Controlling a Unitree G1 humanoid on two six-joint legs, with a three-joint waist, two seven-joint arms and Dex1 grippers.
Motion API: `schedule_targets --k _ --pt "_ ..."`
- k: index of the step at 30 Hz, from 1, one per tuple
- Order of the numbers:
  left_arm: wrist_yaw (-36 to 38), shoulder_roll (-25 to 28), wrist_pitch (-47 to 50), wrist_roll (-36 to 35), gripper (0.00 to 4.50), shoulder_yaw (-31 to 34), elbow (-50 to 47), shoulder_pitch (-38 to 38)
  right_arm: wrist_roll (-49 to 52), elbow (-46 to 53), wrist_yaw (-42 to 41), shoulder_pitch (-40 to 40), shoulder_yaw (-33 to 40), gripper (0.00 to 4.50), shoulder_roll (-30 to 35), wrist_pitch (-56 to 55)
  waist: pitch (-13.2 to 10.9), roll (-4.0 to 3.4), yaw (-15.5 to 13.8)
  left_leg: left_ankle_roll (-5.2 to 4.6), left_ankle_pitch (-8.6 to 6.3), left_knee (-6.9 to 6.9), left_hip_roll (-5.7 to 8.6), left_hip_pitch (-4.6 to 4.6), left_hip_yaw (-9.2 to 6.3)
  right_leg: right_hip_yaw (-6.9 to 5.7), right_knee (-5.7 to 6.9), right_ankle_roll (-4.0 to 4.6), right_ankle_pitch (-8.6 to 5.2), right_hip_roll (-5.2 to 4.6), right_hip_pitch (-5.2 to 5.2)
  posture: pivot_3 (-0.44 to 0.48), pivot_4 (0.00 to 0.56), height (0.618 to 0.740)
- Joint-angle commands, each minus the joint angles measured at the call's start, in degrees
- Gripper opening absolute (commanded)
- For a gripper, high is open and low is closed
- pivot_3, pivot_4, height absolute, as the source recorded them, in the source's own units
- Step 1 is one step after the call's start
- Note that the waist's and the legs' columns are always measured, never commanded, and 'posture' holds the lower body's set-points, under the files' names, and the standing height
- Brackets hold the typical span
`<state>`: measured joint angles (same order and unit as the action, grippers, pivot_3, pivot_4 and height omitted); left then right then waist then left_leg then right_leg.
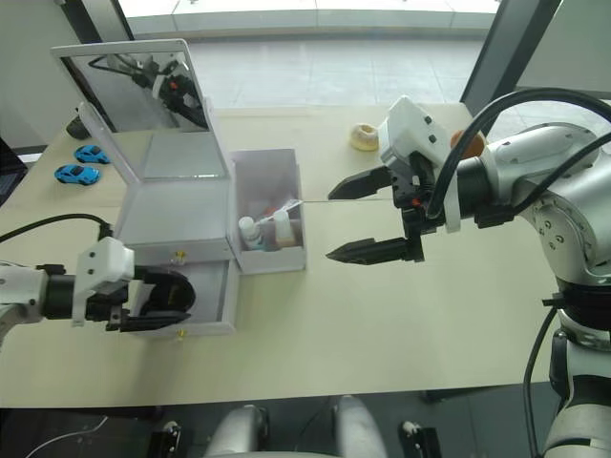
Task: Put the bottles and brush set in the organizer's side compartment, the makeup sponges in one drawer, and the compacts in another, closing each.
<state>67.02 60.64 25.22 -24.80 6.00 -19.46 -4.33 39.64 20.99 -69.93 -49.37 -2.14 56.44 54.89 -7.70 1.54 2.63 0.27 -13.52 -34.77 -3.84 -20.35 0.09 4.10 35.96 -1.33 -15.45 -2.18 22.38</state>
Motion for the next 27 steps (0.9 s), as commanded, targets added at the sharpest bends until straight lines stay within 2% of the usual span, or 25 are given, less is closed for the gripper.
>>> schedule_targets --k 1,13,15,18,23,27 --pt "-0.38 -0.98 -2.37 2.89 2.9 -2.12 3.12 -1.92 1.37 2.04 1.74 0.2 2.9 4.5 1.17 1.07 0.0 -0.02 -0.06 -0.01 -0.01 0.01 -0.01 0.03 -0.01 0.0 0.0 0.02 0.0 0.03 -0.01 0.0 0.15 0.74" --pt "-1.37 -7.57 0.43 3.4 2.9 -5.77 7.68 -6.43 3.65 2.89 5.73 -0.73 2.38 4.5 0.52 3.07 -0.04 -0.03 -0.34 -0.02 -0.01 -0.05 0.0 -0.04 -0.06 0.0 0.0 0.0 0.0 0.03 -0.03 0.0 0.15 0.74" --pt "-1.6 -7.81 0.26 3.47 3.62 -5.42 8.19 -6.21 4.36 2.95 6.2 -1.02 2.46 4.5 -0.18 2.99 -0.04 -0.03 -0.22 -0.02 -0.01 -0.03 -0.01 0.0 -0.05 0.0 0.01 -0.01 0.0 0.04 -0.04 0.0 0.15 0.74" --pt "-1.19 -7.54 0.12 3.34 4.48 -4.62 8.62 -6.1 4.75 2.89 6.67 -1.43 2.19 4.5 -0.69 2.92 -0.04 -0.03 -0.21 -0.02 -0.01 -0.02 -0.02 0.01 -0.07 0.0 0.03 -0.01 -0.01 0.08 -0.03 0.0 0.15 0.74" --pt "-0.26 -7.2 -0.57 1.24 4.48 -1.71 6.62 -5.37 4.37 2.31 6.93 -1.75 1.3 4.5 -1.28 2.07 -0.04 -0.02 -0.31 -0.02 -0.01 -0.05 -0.01 -0.02 -0.09 0.01 0.01 0.0 0.0 0.06 -0.05 0.0 0.15 0.74" --pt "2.18 -5.84 1.03 -4.65 4.48 6.59 2.79 -0.66 4.51 2.5 5.82 -2.05 0.55 4.5 -2.49 0.84 -0.05 -0.01 -0.02 -0.02 -0.01 -0.02 -0.07 -0.01 -0.08 0.0 0.03 0.01 0.01 0.08 -0.01 0.0 0.15 0.74"
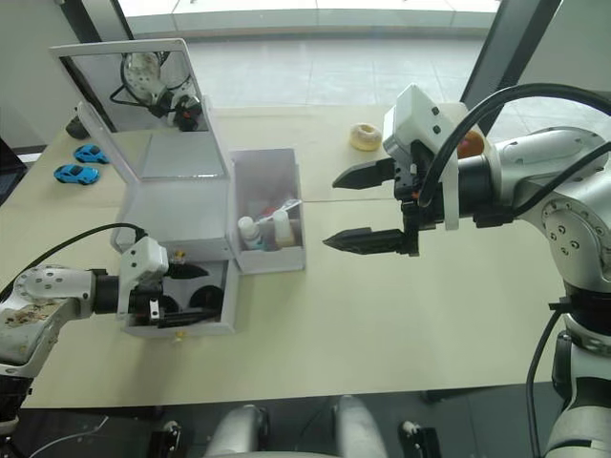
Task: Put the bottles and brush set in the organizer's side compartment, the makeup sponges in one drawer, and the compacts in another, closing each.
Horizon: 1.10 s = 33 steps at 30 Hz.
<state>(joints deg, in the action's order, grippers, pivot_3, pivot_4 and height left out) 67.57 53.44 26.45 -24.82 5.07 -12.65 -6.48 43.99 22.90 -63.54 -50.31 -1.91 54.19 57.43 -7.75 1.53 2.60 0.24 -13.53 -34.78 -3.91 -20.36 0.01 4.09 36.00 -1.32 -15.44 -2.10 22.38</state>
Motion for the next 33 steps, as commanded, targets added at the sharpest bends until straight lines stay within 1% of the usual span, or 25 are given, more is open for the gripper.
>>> schedule_targets --k 1,2,5,8,10,13,16,17,18,20,21,22,24,26,29,33 --pt "1.65 1.0 -1.88 -5.34 4.48 10.11 -4.91 2.67 -0.21 0.43 -0.61 -1.16 0.26 4.5 -0.57 -2.29 -0.01 -0.01 -0.09 0.0 0.0 0.01 -0.01 0.0 0.0 -0.01 0.01 0.0 0.0 0.0 0.0 0.0 0.15 0.74" --pt "1.53 0.4 -3.62 -5.94 4.48 12.69 -5.76 3.79 -0.71 0.27 -0.66 -1.09 0.21 4.5 -0.94 -3.2 -0.01 -0.02 -0.15 0.0 0.0 0.0 -0.01 0.01 -0.01 -0.02 0.02 0.0 0.0 -0.01 0.0 0.0 0.15 0.74" --pt "0.4 -0.72 -1.17 -11.16 4.48 20.66 -9.09 7.63 -2.71 0.31 -1.01 -0.23 0.1 4.5 -2.79 -8.17 -0.01 -0.01 -0.19 0.0 0.0 -0.01 0.01 0.03 0.0 -0.02 -0.02 -0.02 -0.01 -0.04 -0.04 0.0 0.15 0.74" --pt "-3.35 -5.21 1.68 -17.07 4.48 29.08 -13.41 14.22 -4.58 -0.81 0.34 0.2 0.46 4.5 -6.52 -13.43 0.0 -0.01 -0.08 0.0 0.0 0.0 0.01 0.04 0.0 -0.03 -0.04 -0.06 -0.03 -0.06 -0.07 0.0 0.15 0.74" --pt "-3.05 -7.79 3.27 -20.26 4.48 33.06 -14.75 20.12 -4.76 -2.61 -0.9 -0.66 -0.53 4.5 -7.36 -13.77 0.0 -0.01 0.0 0.0 0.0 -0.01 0.0 0.07 0.01 -0.03 -0.01 -0.06 -0.03 -0.06 -0.09 0.0 0.15 0.74" --pt "-5.21 -12.84 2.57 -20.53 4.48 35.68 -14.98 27.65 -5.62 -5.42 -2.86 -2.22 -2.25 4.5 -8.18 -14.26 0.0 -0.02 -0.04 0.0 0.0 0.0 0.0 0.1 0.01 -0.02 0.01 0.15 0.08 -0.07 -0.08 0.0 0.15 0.74" --pt "-7.94 -18.94 1.47 -20.14 4.48 35.84 -18.24 36.0 -6.91 -7.86 -4.3 -3.33 -3.78 4.5 -9.43 -15.45 0.05 0.07 -0.16 0.0 0.0 -0.02 0.02 0.1 0.0 -0.05 -0.03 0.24 0.02 -0.08 -0.11 0.0 0.15 0.74" --pt "-8.48 -20.38 0.65 -19.27 4.48 35.45 -19.1 38.36 -7.32 -8.5 -4.74 -3.63 -4.22 4.5 -9.81 -15.87 0.06 0.12 -0.12 0.0 0.0 -0.03 0.03 0.1 0.0 -0.04 -0.06 0.48 -0.13 -0.1 -0.1 0.0 0.15 0.74" --pt "-9.2 -21.42 0.16 -18.06 4.48 34.87 -19.53 40.44 -7.77 -9.08 -5.11 -3.87 -4.58 4.5 -10.21 -16.3 0.07 0.18 -0.13 0.01 -0.01 -0.03 0.03 0.07 0.03 -0.03 -0.1 0.51 -0.14 -0.15 -0.11 0.0 0.15 0.74" --pt "-10.92 -23.31 -1.16 -15.02 4.09 33.02 -19.13 43.17 -8.79 -10.32 -5.41 -4.44 -5.28 4.5 -11.18 -17.12 0.07 0.21 -0.32 0.01 0.0 -0.04 0.08 0.06 0.01 -0.05 -0.1 0.52 -0.14 -0.2 -0.11 0.0 0.15 0.74" --pt "-10.3 -23.73 -2.36 -13.44 3.89 31.57 -19.15 45.04 -9.37 -10.85 -5.51 -4.64 -5.61 4.5 -11.59 -17.62 0.06 0.19 -0.37 0.01 -0.01 -0.03 0.09 0.07 0.0 -0.06 -0.11 0.53 -0.15 -0.19 -0.1 0.0 0.15 0.74" --pt "-9.69 -24.18 -4.05 -11.5 3.64 29.93 -18.93 46.65 -9.92 -11.23 -5.6 -4.74 -5.9 4.5 -11.91 -18.1 0.07 0.18 -0.35 0.01 -0.01 -0.04 0.1 0.07 0.01 -0.05 -0.11 0.54 -0.15 -0.2 -0.1 0.0 0.15 0.74" --pt "-9.49 -24.71 -6.04 -9.87 3.03 27.89 -18.31 47.87 -10.9 -11.83 -5.77 -4.96 -6.27 4.5 -12.35 -18.79 0.07 0.19 -0.2 0.01 -0.01 -0.03 0.11 0.06 0.03 -0.02 -0.13 0.55 -0.16 -0.2 -0.09 0.0 0.15 0.74" --pt "-11.23 -25.23 -6.87 -9.19 2.35 26.68 -16.95 46.63 -11.48 -12.14 -5.9 -5.11 -6.33 4.5 -12.56 -18.99 0.06 0.19 -0.24 0.01 -0.01 -0.03 0.1 0.04 0.03 -0.03 -0.14 0.56 -0.17 -0.2 -0.07 0.0 0.15 0.74" --pt "-14.57 -25.76 -8.4 -5.91 1.4 23.19 -13.78 42.14 -12.1 -11.97 -5.59 -5.0 -6.01 4.5 -12.48 -18.77 0.06 0.1 -0.23 0.01 -0.01 -0.03 0.11 0.05 0.02 -0.04 -0.13 0.56 -0.18 -0.19 -0.06 0.0 0.15 0.74" --pt "-15.71 -26.29 -9.17 -5.05 0.07 18.52 -12.32 37.2 -13.03 -10.75 -5.22 -4.04 -5.72 4.5 -11.43 -18.35 0.11 0.19 -0.19 0.01 -0.01 -0.04 0.11 0.03 0.02 -0.03 -0.12 0.57 -0.15 -0.19 -0.09 0.0 0.15 0.74"
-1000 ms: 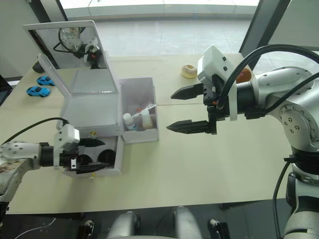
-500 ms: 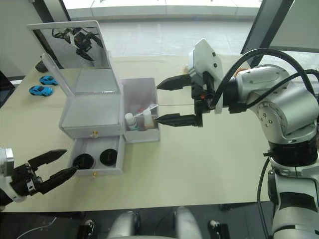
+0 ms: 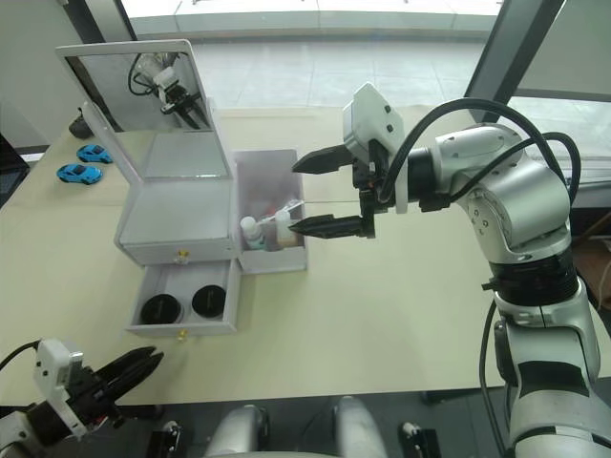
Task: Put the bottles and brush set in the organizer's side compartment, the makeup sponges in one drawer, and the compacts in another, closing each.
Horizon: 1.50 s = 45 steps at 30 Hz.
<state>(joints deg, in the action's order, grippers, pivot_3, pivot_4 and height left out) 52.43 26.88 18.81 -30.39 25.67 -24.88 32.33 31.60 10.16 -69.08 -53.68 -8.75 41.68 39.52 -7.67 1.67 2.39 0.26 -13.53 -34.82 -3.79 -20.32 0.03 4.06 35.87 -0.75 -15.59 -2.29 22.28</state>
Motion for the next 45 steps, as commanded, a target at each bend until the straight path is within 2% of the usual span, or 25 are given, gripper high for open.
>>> schedule_targets --k 1,13,18,33,45 --pt "-0.5 0.78 -1.81 0.87 0.03 -2.64 0.64 -2.72 -0.17 2.62 0.5 -0.66 1.41 4.5 1.44 0.63 0.02 0.05 0.01 0.0 0.0 0.0 -0.01 0.0 -0.01 -0.01 0.01 0.09 0.06 0.01 -0.01 0.0 0.15 0.74" --pt "0.3 4.48 -7.16 3.37 0.03 -5.11 11.61 -14.88 2.1 7.0 2.79 -0.13 3.31 4.5 3.82 5.35 -0.01 -0.01 -0.07 0.0 0.0 0.02 0.0 0.0 -0.01 -0.02 0.03 0.08 0.1 0.01 0.0 0.0 0.15 0.74" --pt "0.7 5.71 -7.46 3.31 0.03 -5.94 14.31 -18.75 2.35 7.38 3.64 -0.08 3.69 4.5 4.3 5.8 0.0 0.0 -0.02 0.0 0.0 0.03 -0.01 0.0 -0.02 -0.03 0.02 -0.25 0.29 0.01 0.0 0.0 0.15 0.74" --pt "-2.18 6.4 -8.95 4.8 0.03 -7.06 23.57 -30.63 2.99 9.67 6.12 1.83 4.95 4.5 5.82 7.03 -0.01 -0.01 -0.05 0.0 0.0 0.03 -0.01 0.0 -0.04 -0.05 0.04 -0.29 0.31 0.04 0.0 0.0 0.15 0.74" --pt "-0.53 6.52 -10.69 5.78 0.03 -9.19 27.29 -34.8 3.77 11.28 7.51 2.97 5.68 4.5 6.97 7.52 -0.01 -0.01 -0.26 0.0 0.0 0.02 0.0 -0.02 -0.04 -0.05 0.03 -0.31 0.32 0.03 -0.01 0.0 0.15 0.74"
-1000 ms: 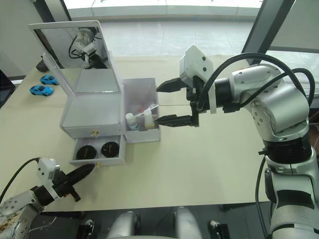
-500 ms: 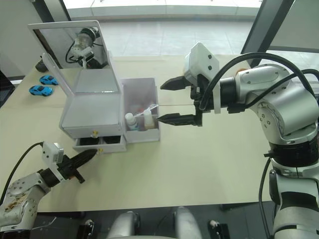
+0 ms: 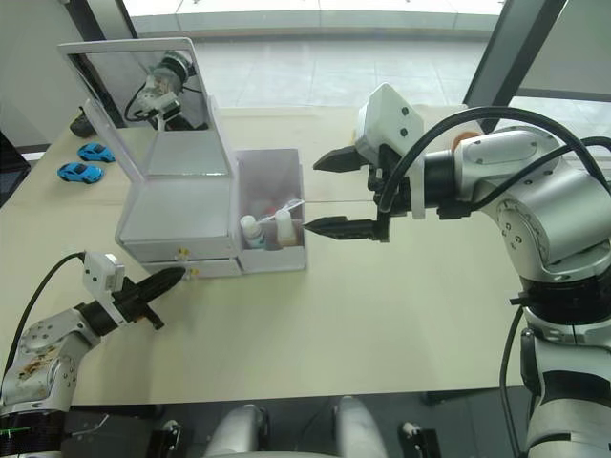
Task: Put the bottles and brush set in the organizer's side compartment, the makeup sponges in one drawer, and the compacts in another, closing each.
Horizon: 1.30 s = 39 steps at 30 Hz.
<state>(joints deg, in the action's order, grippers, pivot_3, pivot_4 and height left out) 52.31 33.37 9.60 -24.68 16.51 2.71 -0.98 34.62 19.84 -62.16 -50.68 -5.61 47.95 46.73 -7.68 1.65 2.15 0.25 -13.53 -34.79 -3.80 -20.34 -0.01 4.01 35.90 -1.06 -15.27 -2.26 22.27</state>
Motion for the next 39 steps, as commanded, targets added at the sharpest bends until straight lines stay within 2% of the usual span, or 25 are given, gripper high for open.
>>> schedule_targets --k 1,12,15,17,21,24,26,28,32,35,37,39 --pt "-0.37 -0.1 -1.46 0.02 0.03 -0.28 -0.47 -1.61 0.87 1.77 0.69 0.21 2.65 4.5 0.76 0.26 0.0 0.0 0.0 0.0 0.0 0.0 0.0 0.0 0.0 0.0 0.0 0.0 0.0 0.0 0.0 0.0 0.15 0.74" --pt "-1.74 0.01 -1.19 0.63 0.03 -0.86 0.37 -2.1 2.38 1.79 0.22 1.22 3.12 4.5 1.17 0.66 0.0 0.0 0.07 0.0 0.0 0.01 0.0 0.0 0.0 0.01 -0.01 -0.03 0.02 0.0 0.0 0.0 0.15 0.74" --pt "0.99 0.85 2.28 -4.81 0.03 1.48 -3.73 0.65 10.48 1.59 -2.79 0.75 5.33 4.5 2.57 8.3 -0.01 0.01 0.11 0.0 0.0 0.0 -0.01 -0.01 0.0 0.01 -0.01 -0.04 0.02 0.0 0.0 0.0 0.15 0.74" --pt "2.5 2.39 4.84 -7.89 0.03 3.43 -7.28 3.73 11.5 1.33 -3.21 1.47 6.57 4.5 3.72 8.93 -0.02 0.03 0.31 0.0 0.0 0.02 -0.02 -0.04 0.0 0.01 -0.02 -0.03 0.02 -0.01 0.01 0.0 0.15 0.74" --pt "5.32 6.73 7.8 -9.88 0.96 7.0 -7.84 8.52 7.94 0.02 -1.25 7.6 6.7 4.5 7.11 7.92 0.01 0.08 0.29 0.0 0.0 0.11 -0.04 0.04 -0.01 -0.04 -0.06 0.0 -0.03 -0.03 0.0 0.0 0.15 0.74" --pt "5.96 10.88 6.22 -9.04 1.9 13.13 -1.73 9.35 3.98 -4.54 1.29 19.37 11.78 4.5 7.85 2.94 0.04 0.26 -0.18 0.0 0.0 0.06 -0.02 0.03 0.01 -0.05 -0.11 0.05 -0.44 -0.1 0.01 0.0 0.15 0.74" --pt "4.22 13.34 5.42 -8.21 2.54 16.59 2.3 7.87 5.85 -8.21 7.06 21.61 19.56 4.5 3.0 1.04 -0.03 0.3 -0.18 0.0 0.0 0.06 0.0 0.0 0.04 -0.04 -0.14 0.05 -0.44 -0.11 0.02 0.0 0.15 0.74" --pt "2.15 16.02 6.24 -8.09 3.2 19.14 7.06 4.66 3.08 -9.2 8.42 25.74 22.34 4.5 1.9 -3.86 -0.14 0.03 -0.15 0.0 0.0 -0.02 0.07 -0.14 0.08 0.02 -0.12 -0.02 -0.38 -0.17 0.12 0.0 0.15 0.74" --pt "1.81 20.94 4.09 -4.97 4.46 20.64 13.42 1.27 -1.56 -12.52 10.27 31.76 25.82 4.5 1.19 -11.42 -0.13 0.04 -0.01 0.0 0.0 0.08 0.04 -0.04 0.05 -0.01 -0.12 -0.1 -0.39 -0.09 0.04 0.0 0.15 0.74" --pt "1.15 22.93 1.17 -2.23 4.49 20.64 15.57 0.14 -5.43 -16.61 8.1 36.95 26.76 4.5 2.32 -18.37 -0.11 0.13 0.01 0.0 0.0 0.11 0.04 0.0 0.08 0.0 -0.13 -0.11 -0.39 -0.1 0.0 0.0 0.15 0.74" --pt "-3.97 23.07 -2.24 3.25 4.49 19.04 14.87 0.39 -9.53 -19.79 9.41 39.08 26.63 4.5 1.55 -25.87 -0.13 0.08 0.07 0.0 0.0 0.11 0.05 0.04 0.12 0.02 -0.13 -0.11 -0.39 -0.13 -0.01 0.0 0.15 0.74" --pt "-4.84 23.9 1.51 4.8 4.49 16.68 13.86 0.5 -11.32 -22.54 12.15 39.03 27.75 4.5 -0.5 -31.01 -0.13 0.07 0.24 0.0 0.0 0.12 0.04 0.06 0.12 0.05 -0.1 -0.14 -0.37 -0.13 -0.01 0.0 0.15 0.74"
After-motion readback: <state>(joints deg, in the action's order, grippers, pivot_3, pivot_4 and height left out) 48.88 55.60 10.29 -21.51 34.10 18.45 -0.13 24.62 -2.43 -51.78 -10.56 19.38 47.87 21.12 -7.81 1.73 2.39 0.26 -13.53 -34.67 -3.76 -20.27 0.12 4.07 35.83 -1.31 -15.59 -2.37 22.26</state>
